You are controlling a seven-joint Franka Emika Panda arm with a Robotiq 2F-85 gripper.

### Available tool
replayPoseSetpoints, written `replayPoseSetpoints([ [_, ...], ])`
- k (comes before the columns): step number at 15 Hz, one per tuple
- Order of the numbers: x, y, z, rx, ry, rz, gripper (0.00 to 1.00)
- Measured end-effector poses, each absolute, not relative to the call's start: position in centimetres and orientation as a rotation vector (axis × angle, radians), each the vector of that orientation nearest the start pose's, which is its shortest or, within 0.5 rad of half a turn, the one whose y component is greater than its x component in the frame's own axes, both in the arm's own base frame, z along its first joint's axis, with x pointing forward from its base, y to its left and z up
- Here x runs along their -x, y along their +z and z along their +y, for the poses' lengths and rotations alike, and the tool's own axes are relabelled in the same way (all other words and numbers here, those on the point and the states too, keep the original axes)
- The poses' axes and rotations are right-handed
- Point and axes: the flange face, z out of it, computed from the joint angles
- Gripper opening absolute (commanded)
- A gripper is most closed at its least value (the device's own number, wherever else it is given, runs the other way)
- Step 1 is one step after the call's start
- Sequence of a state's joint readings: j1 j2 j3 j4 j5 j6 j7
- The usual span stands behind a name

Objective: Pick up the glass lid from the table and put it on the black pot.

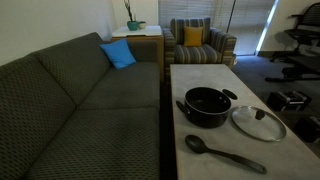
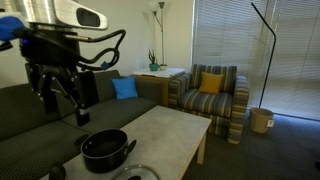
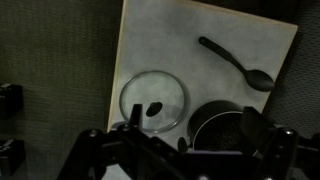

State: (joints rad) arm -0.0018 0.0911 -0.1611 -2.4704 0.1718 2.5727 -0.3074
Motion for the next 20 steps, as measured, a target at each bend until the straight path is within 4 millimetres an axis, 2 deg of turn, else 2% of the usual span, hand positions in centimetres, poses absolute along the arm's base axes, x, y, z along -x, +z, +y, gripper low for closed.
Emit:
replayPoseSetpoints([
  [5, -47.3, 27.6, -8.1, 3.065, -0.1, -0.003, 1.0],
  [8, -47.7, 27.2, -7.8, 3.058, -0.108, -0.05, 1.0],
  [10, -48.8, 26.5, -7.8, 3.037, -0.119, -0.105, 1.0],
  [15, -52.9, 21.5, -7.4, 3.029, -0.054, -0.282, 1.0],
  [20, -57.3, 14.6, -7.9, 3.073, 0.083, -0.377, 1.0],
])
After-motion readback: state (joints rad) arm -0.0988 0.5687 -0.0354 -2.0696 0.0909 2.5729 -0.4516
